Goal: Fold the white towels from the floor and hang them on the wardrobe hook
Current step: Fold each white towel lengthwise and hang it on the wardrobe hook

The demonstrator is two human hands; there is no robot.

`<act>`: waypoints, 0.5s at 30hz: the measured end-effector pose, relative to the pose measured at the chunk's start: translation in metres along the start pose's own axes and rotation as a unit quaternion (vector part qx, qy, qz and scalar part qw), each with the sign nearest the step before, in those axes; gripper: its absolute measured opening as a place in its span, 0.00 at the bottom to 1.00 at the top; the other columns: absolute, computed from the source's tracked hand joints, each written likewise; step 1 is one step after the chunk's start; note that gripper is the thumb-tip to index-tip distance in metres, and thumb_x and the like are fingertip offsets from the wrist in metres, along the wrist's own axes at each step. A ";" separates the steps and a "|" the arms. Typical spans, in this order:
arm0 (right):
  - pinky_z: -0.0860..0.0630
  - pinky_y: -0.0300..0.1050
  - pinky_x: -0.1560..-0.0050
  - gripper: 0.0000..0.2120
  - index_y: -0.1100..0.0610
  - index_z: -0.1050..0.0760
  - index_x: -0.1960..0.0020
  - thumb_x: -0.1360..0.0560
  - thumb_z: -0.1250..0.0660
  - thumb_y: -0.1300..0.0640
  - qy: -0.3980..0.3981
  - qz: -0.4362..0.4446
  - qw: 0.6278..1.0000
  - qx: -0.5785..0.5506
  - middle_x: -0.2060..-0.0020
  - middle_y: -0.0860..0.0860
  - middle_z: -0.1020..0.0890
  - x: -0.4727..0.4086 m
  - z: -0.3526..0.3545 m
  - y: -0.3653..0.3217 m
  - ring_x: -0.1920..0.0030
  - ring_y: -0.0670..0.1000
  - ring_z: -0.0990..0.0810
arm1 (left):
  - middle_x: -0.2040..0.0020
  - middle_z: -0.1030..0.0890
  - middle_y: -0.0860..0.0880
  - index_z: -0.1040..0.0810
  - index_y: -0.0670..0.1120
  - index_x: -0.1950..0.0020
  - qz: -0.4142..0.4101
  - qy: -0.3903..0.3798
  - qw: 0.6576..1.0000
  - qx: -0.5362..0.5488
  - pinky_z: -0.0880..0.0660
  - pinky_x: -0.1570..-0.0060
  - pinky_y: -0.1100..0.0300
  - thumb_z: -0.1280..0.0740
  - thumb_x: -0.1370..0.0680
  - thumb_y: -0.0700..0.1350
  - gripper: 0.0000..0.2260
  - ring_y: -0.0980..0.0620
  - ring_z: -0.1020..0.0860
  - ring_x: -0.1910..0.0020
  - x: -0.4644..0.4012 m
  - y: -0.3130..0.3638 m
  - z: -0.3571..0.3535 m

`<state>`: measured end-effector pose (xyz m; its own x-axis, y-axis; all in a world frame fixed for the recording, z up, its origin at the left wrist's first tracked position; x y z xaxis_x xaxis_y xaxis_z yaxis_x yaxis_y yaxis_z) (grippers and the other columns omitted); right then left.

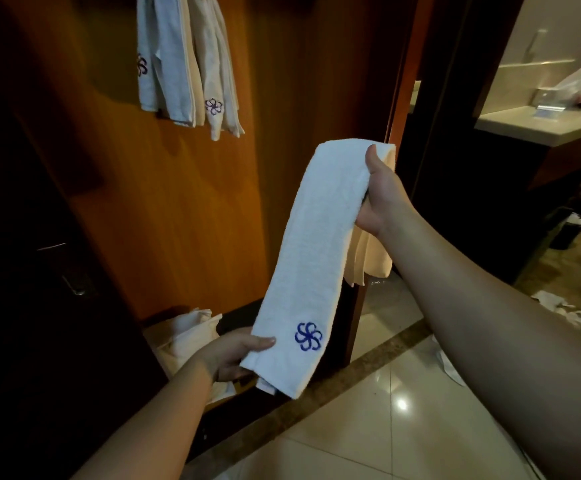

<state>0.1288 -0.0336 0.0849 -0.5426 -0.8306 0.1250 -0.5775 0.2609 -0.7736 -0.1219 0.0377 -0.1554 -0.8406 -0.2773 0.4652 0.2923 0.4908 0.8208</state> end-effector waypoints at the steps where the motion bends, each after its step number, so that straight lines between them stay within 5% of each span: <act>1: 0.20 0.65 0.44 0.21 0.53 0.26 0.35 0.20 0.35 0.41 0.011 0.000 1.000 -0.004 0.43 0.57 0.15 -0.001 0.000 0.000 0.44 0.61 0.15 | 0.33 0.22 0.38 0.32 0.41 0.26 -0.004 0.027 0.999 0.018 0.24 0.36 0.42 0.21 0.28 0.44 0.34 0.38 0.23 0.33 0.001 0.002 0.003; 4: 0.18 0.63 0.48 0.17 0.52 0.26 0.41 0.20 0.35 0.40 0.030 0.005 0.999 -0.015 0.45 0.56 0.15 -0.003 -0.003 0.000 0.46 0.60 0.15 | 0.33 0.21 0.38 0.29 0.41 0.28 -0.047 0.082 0.991 0.095 0.23 0.37 0.44 0.19 0.31 0.45 0.35 0.39 0.22 0.33 0.002 0.002 0.012; 7: 0.19 0.62 0.45 0.20 0.53 0.27 0.37 0.21 0.34 0.40 0.039 0.008 0.999 -0.019 0.43 0.57 0.16 -0.003 -0.010 -0.003 0.45 0.60 0.15 | 0.36 0.19 0.39 0.27 0.41 0.30 -0.074 0.143 0.971 0.177 0.19 0.42 0.44 0.25 0.26 0.42 0.26 0.39 0.19 0.38 0.000 -0.004 0.018; 10: 0.18 0.59 0.45 0.23 0.55 0.27 0.34 0.20 0.36 0.39 0.033 0.012 0.999 -0.007 0.44 0.57 0.15 -0.003 -0.020 -0.006 0.46 0.58 0.14 | 0.43 0.17 0.39 0.25 0.39 0.33 -0.077 0.326 0.930 0.152 0.17 0.55 0.50 0.27 0.25 0.40 0.21 0.43 0.17 0.48 -0.007 0.003 0.018; 13: 0.19 0.58 0.40 0.22 0.57 0.24 0.38 0.18 0.39 0.39 0.016 0.038 0.998 0.042 0.45 0.57 0.15 -0.006 -0.031 -0.007 0.45 0.56 0.15 | 0.44 0.19 0.42 0.24 0.44 0.37 -0.106 0.479 0.868 0.073 0.21 0.45 0.49 0.35 0.17 0.50 0.12 0.45 0.20 0.49 -0.005 0.032 -0.003; 15: 0.21 0.58 0.37 0.24 0.59 0.25 0.38 0.18 0.40 0.39 -0.001 0.050 0.995 0.089 0.46 0.56 0.16 -0.008 -0.041 -0.007 0.44 0.56 0.16 | 0.53 0.18 0.44 0.21 0.45 0.45 -0.184 0.432 0.881 0.067 0.21 0.53 0.52 0.40 0.17 0.58 0.18 0.48 0.19 0.57 0.001 0.063 -0.037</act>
<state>0.1122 -0.0085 0.1144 -0.5914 -0.8054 0.0406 -0.4037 0.2521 -0.8795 -0.0872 0.0382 -0.0913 -0.1905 -0.9342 0.3015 -0.0321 0.3129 0.9492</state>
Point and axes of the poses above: each hand's wrist, its own x-axis away from the middle knuckle, its own z-axis out of the back of the hand, y = z × x, the point moved 2 cm from there along -x, towards the middle knuckle
